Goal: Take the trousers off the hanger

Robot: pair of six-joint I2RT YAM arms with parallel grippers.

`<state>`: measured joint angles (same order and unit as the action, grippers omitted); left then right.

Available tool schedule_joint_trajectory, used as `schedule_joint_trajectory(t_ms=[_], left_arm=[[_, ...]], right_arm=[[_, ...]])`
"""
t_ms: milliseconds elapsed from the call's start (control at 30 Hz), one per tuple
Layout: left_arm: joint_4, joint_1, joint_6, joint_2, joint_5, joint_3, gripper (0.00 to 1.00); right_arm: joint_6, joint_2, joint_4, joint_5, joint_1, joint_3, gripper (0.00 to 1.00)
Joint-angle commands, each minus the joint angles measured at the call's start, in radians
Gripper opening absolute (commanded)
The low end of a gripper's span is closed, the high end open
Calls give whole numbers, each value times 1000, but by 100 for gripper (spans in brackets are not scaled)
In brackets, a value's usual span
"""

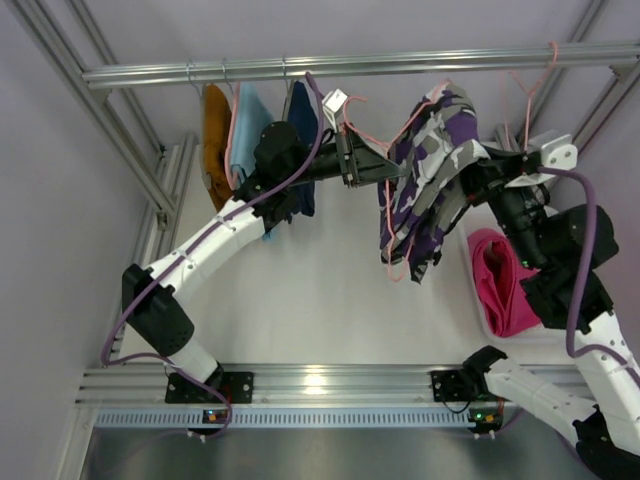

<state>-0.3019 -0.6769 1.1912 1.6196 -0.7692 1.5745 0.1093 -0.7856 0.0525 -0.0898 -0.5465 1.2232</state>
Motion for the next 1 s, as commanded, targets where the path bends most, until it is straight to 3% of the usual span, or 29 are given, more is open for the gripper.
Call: schedule_joint_trajectory(t_ms=[0, 533, 800, 967], left_arm=[[29, 5, -73, -27, 4, -24, 0], [147, 4, -130, -13, 93, -85, 0], [158, 4, -169, -46, 82, -93, 0], [159, 5, -188, -52, 73, -62, 0]], right_arm=[[6, 40, -191, 35, 16, 168, 0], [76, -9, -180, 84, 16, 498, 0], [389, 43, -56, -72, 19, 610, 0], [622, 137, 120, -129, 104, 595, 0]])
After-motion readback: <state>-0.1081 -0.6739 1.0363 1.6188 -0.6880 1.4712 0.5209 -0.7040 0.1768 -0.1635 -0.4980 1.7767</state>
